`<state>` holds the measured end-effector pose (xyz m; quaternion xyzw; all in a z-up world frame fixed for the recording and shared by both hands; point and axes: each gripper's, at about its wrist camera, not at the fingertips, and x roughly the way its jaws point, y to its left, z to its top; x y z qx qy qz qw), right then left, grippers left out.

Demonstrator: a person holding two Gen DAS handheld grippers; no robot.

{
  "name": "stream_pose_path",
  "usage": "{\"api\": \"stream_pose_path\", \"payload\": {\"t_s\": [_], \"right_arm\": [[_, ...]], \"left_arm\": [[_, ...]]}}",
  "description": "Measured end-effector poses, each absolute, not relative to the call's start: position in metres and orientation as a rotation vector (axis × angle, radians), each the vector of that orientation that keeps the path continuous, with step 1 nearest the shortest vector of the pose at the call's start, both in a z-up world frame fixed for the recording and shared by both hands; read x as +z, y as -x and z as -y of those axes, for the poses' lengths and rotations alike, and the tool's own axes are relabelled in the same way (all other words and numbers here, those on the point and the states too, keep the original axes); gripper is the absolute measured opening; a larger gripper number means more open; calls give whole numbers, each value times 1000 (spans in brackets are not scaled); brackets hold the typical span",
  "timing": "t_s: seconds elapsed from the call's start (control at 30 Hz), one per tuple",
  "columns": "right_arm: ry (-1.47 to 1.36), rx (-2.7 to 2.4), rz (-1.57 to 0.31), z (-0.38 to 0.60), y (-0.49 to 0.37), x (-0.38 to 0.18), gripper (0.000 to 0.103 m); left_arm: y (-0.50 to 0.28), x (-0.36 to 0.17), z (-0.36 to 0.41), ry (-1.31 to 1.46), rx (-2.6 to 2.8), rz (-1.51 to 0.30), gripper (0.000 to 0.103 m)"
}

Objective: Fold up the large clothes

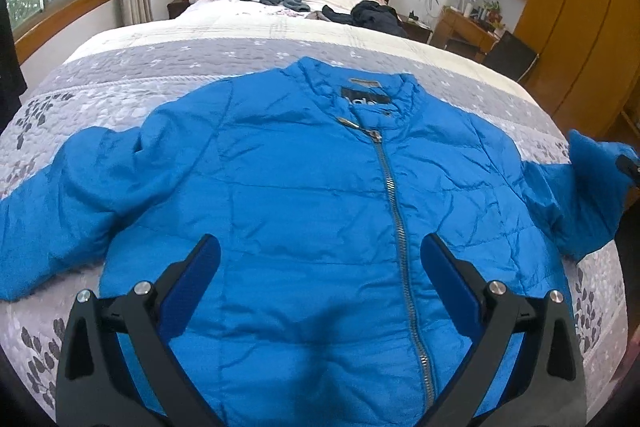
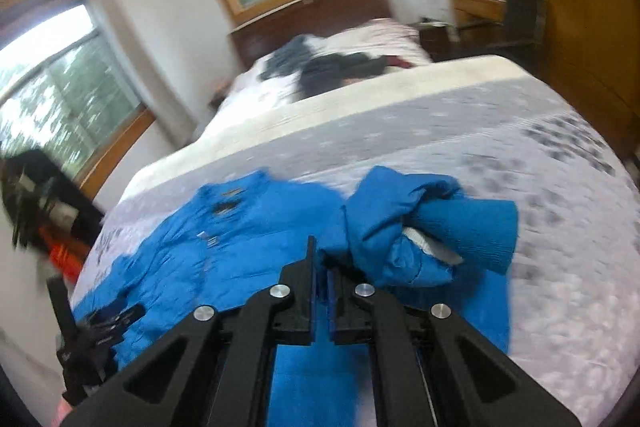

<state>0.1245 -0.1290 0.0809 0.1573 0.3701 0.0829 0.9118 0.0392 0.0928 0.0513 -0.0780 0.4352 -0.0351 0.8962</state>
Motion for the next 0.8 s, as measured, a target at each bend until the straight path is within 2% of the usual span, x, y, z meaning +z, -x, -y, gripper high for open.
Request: {"api": "stream_pose_path", "payload": {"t_s": [0.23, 0.6, 0.7, 0.77, 0.8], "right_arm": [[-214, 356, -804, 26, -145, 69, 3], [-97, 545, -1003, -78, -153, 1, 5], [-51, 572, -1039, -85, -148, -6, 15], [-52, 590, -1035, -80, -141, -2, 26], [-58, 599, -1023, -76, -136, 3, 26]], "left_arm": [[-37, 51, -115, 195, -53, -892, 99], [-39, 49, -132, 232, -38, -891, 99], [-41, 48, -134, 240, -48, -900, 99], [-41, 48, -133, 237, -50, -903, 99], [-42, 48, -133, 235, -52, -905, 99]]}}
